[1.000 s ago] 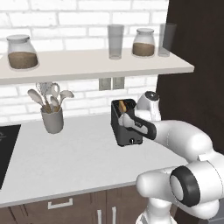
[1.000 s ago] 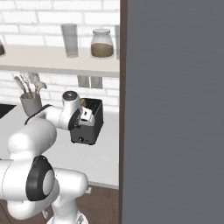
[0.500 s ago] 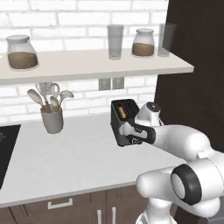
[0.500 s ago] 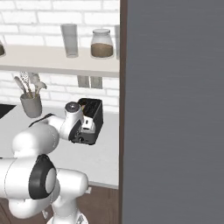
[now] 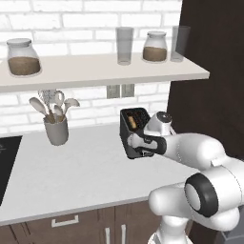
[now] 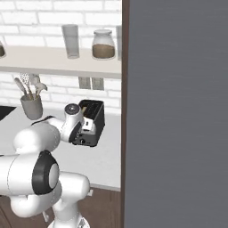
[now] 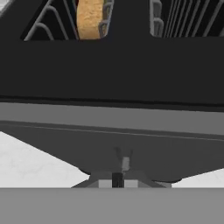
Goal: Start the toaster. Once the lever pops up, take the bread to the plate on the dining counter.
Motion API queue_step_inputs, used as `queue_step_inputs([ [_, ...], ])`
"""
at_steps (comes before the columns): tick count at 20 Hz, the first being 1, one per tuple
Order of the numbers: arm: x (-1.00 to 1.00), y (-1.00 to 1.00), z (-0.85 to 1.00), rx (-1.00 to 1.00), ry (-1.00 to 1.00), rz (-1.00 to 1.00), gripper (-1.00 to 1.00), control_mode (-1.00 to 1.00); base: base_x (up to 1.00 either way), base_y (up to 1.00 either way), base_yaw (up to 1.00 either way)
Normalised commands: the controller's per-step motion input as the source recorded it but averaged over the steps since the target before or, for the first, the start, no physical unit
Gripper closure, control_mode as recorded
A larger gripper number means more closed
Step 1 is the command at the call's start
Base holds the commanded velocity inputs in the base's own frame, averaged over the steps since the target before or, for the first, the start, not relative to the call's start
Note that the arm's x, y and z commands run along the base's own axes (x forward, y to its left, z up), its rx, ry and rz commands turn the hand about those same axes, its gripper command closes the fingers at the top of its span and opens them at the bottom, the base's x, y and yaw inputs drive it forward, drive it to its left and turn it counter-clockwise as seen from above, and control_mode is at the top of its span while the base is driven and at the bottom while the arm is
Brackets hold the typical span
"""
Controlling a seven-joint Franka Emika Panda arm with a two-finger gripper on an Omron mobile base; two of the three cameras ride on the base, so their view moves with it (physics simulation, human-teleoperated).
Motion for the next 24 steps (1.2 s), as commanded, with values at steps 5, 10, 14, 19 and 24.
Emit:
queue_step_inputs([
  [5,-0.68,0.1,0.26,0.0,-0.02,0.0,1.0,-1.0,0.0,0.0,0.0],
  [10,-0.72,0.13,0.78,-0.02,-0.02,0.0,1.0,-1.0,0.0,0.0,0.0],
  [14,-0.05,0.09,0.94,-0.05,0.0,0.0,1.0,-1.0,0.0,0.0,0.0],
  [19,0.06,-0.03,0.81,-0.04,0.0,0.0,1.0,-1.0,0.0,0.0,0.0],
  [24,0.14,-0.05,0.45,-0.01,0.0,0.0,1.0,-1.0,0.0,0.0,0.0],
])
